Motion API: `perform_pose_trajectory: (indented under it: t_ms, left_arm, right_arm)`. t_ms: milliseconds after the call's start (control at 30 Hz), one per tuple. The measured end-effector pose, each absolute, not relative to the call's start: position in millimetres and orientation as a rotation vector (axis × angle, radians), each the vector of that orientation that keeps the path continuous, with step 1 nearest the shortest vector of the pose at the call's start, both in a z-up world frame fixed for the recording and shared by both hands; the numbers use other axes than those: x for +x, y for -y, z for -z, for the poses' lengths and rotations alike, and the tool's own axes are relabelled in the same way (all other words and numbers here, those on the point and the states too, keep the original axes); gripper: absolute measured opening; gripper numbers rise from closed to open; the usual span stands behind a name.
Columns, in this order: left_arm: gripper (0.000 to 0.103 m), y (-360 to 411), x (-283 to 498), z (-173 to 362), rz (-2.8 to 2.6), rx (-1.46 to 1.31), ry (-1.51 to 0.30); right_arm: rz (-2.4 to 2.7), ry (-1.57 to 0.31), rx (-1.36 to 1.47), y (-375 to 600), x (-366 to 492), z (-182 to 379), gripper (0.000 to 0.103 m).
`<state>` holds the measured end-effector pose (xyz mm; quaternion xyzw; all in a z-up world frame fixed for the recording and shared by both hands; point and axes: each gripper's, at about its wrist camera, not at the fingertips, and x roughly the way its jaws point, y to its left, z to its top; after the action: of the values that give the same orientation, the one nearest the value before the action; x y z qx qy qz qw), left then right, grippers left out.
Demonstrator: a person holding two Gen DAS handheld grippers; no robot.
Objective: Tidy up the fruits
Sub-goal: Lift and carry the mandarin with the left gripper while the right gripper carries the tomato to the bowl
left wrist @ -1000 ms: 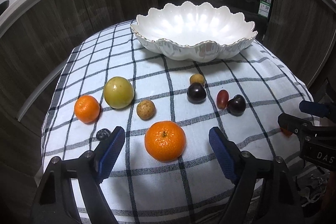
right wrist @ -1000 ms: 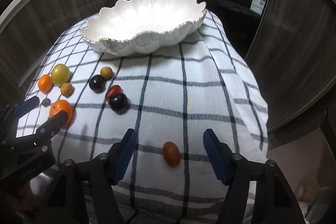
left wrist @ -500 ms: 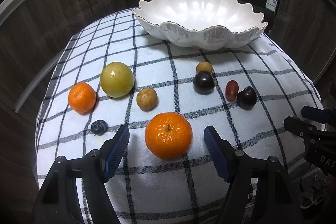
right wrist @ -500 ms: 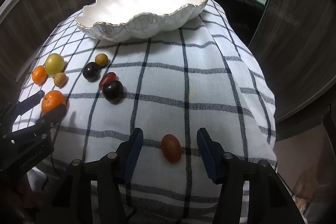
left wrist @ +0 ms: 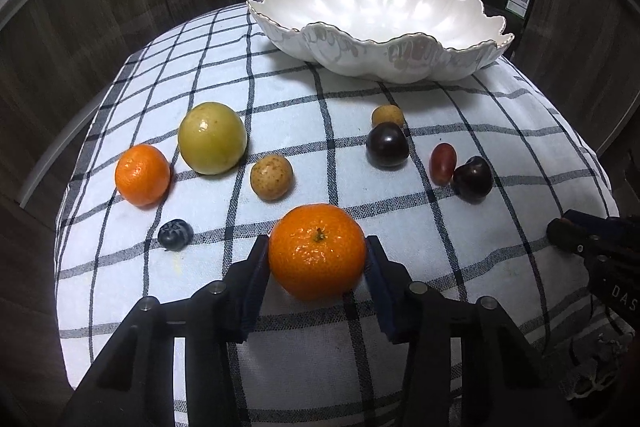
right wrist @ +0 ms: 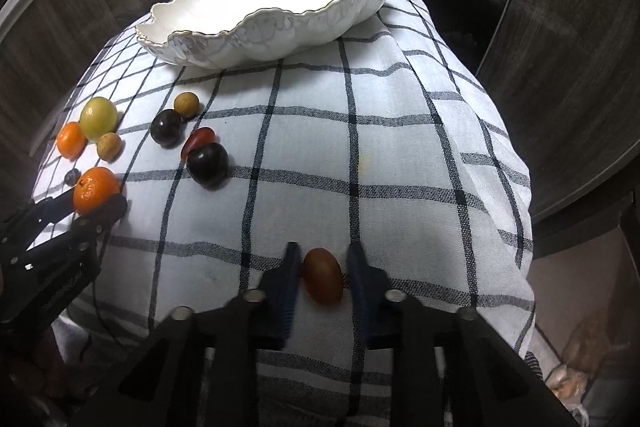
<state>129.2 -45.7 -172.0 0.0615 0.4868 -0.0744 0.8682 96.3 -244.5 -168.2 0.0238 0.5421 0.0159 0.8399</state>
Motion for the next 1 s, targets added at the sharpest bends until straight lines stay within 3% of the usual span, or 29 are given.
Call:
perform_pose_trajectory:
  t_ms: [1000]
  left_arm:
    - [0.045,37.8,106.4,107.8,0.171,0.103,-0.873]
  right_arm:
    - [-0.066,-1.038,0.056,240.0,93.2,126.2,0.02]
